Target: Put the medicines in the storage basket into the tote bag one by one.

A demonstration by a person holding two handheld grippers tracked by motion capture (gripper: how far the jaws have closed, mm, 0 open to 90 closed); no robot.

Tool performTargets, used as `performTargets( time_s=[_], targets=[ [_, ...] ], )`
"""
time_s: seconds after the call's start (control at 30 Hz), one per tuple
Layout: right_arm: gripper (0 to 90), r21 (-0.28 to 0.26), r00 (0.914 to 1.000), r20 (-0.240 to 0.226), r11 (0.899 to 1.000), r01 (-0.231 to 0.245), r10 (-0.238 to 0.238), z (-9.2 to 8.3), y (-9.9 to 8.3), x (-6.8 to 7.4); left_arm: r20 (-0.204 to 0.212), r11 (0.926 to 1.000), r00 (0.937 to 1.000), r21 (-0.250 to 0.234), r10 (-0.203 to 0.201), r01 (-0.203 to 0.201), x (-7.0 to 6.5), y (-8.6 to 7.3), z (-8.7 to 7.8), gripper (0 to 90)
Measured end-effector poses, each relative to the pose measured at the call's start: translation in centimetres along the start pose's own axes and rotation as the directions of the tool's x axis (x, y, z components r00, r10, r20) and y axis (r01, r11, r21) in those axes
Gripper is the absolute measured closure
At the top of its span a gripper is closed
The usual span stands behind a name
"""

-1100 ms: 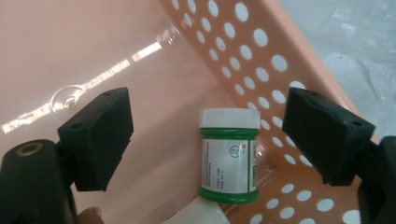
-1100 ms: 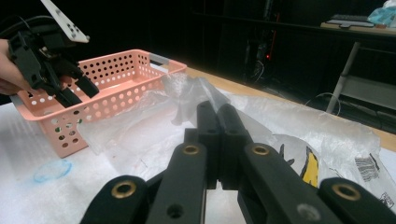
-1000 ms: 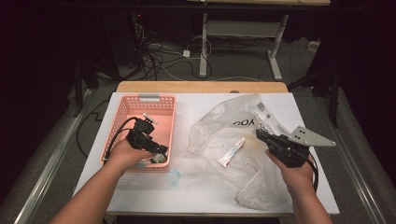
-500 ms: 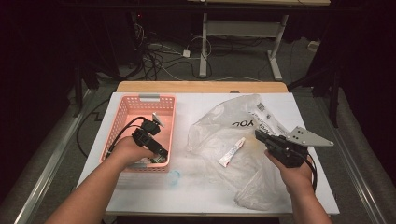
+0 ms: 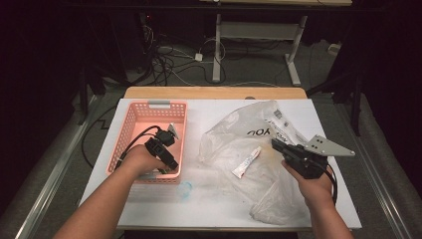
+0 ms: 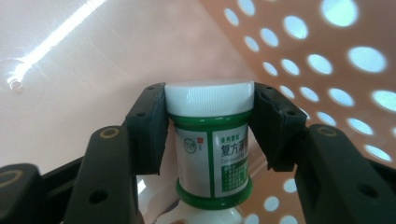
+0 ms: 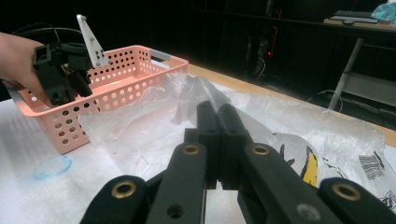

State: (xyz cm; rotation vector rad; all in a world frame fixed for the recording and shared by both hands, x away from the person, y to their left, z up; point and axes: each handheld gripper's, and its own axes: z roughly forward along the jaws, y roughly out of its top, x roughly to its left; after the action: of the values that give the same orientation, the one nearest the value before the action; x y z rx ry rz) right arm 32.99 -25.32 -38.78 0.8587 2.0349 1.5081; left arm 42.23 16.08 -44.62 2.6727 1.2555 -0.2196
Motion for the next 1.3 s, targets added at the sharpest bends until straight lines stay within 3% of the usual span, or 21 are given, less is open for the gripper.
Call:
performTargets(
  time_s=[0.2, 0.43, 0.8, 1.07, 1.3],
  targets=[
    [90.0, -0.002, 1.0000, 0.002, 1.000, -0.003, 0.003, -0.1, 0.0, -0.1, -0.019, 0.9997, 0.9998, 0.020, 0.011, -0.010, -0.2, 0.3, 0.4, 47.0],
    [90.0, -0.001, 1.0000, 0.001, 1.000, 0.001, -0.001, -0.1, 0.0, 0.0, -0.044, 0.9997, 0.9988, 0.010, 0.021, -0.021, -0.4, 0.4, 0.5, 48.1],
    [90.0, 0.001, 1.0000, 0.000, 1.000, 0.003, -0.003, -0.1, 0.1, 0.1, -0.032, 0.9936, 0.9994, -0.112, 0.010, -0.014, -0.7, -0.5, -1.3, 48.3],
    [90.0, -0.002, 0.9999, 0.001, 1.000, 0.011, -0.011, 0.0, 0.1, 0.1, -0.024, 0.9737, 0.9996, -0.227, 0.014, -0.019, -1.0, -1.7, -2.3, 48.3],
    [90.0, -0.002, 0.9999, 0.001, 1.000, 0.011, -0.011, -0.1, 0.1, 0.2, -0.027, 0.9502, 0.9996, -0.311, 0.007, -0.015, -0.9, -3.0, -2.9, 48.3]
  ],
)
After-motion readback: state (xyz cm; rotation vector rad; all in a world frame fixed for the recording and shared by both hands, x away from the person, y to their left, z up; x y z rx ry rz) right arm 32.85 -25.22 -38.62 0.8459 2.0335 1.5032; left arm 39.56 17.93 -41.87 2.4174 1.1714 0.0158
